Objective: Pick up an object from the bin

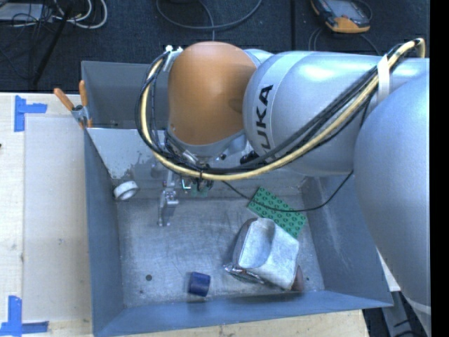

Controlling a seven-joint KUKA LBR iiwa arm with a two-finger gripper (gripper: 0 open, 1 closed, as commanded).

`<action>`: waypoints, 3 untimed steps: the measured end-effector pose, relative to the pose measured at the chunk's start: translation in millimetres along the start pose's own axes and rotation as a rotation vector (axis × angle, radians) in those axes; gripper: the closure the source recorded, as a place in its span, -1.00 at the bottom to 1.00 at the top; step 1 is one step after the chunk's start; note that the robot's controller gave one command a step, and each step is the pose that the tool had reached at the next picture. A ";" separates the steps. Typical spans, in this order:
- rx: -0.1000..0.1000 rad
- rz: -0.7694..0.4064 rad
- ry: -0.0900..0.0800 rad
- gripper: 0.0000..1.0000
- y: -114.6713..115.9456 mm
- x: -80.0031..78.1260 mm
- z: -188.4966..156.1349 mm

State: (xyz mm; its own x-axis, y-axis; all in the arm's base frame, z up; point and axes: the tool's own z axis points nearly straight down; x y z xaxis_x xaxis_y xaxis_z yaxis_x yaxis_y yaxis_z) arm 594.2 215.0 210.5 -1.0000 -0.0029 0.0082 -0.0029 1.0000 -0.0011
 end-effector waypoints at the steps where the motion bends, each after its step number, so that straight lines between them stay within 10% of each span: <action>1: 0.003 -0.120 -0.003 -1.00 9.4 -25.5 104.4; 3: 0.003 -0.422 -0.009 -1.00 -125.2 -17.0 35.8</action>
Offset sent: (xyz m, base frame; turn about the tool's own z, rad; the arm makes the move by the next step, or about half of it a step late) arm 0.0261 0.0093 -0.0996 -0.1183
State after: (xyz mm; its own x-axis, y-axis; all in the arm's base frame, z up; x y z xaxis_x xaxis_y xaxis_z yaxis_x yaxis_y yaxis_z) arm 611.3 89.8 174.8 -0.9112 -0.4119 0.0000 -0.4119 0.9112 -0.0023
